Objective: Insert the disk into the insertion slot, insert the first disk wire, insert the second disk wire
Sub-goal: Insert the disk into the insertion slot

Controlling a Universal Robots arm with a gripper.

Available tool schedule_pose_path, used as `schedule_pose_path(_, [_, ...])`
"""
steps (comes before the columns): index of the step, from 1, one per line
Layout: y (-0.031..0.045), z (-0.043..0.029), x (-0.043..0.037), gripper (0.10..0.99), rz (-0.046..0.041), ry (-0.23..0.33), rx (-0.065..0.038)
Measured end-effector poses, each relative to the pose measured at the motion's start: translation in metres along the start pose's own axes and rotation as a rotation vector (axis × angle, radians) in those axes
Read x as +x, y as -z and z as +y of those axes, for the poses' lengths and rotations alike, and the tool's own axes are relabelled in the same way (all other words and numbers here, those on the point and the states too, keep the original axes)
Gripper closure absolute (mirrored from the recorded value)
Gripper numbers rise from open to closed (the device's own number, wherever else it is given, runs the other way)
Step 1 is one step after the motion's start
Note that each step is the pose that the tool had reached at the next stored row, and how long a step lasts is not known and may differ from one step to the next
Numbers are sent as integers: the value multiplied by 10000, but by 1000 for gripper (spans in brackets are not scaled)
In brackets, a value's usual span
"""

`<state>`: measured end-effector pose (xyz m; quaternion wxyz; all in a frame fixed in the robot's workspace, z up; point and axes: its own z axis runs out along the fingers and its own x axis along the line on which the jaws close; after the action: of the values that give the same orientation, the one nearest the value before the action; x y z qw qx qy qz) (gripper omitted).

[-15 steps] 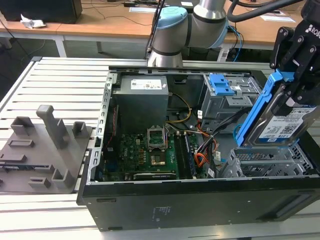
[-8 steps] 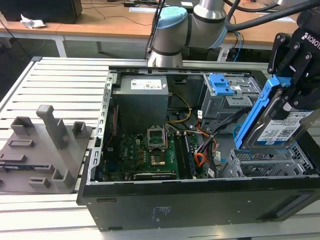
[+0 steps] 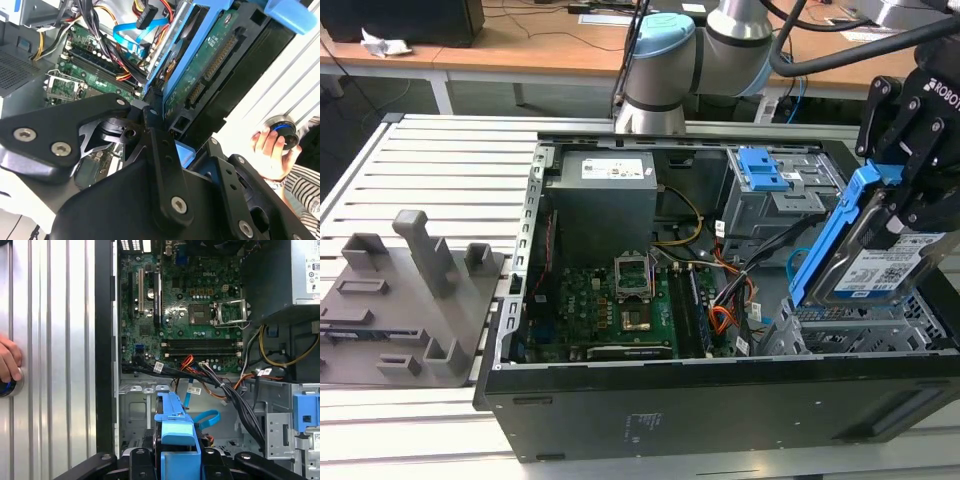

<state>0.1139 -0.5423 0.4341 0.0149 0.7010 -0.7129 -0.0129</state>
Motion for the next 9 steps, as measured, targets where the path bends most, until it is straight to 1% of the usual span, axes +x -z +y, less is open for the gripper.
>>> schedule_pose_path(5, [-37, -3, 40, 722, 3, 0, 0])
schedule_pose_path(9, [-87, -15, 41, 722, -1, -1, -1])
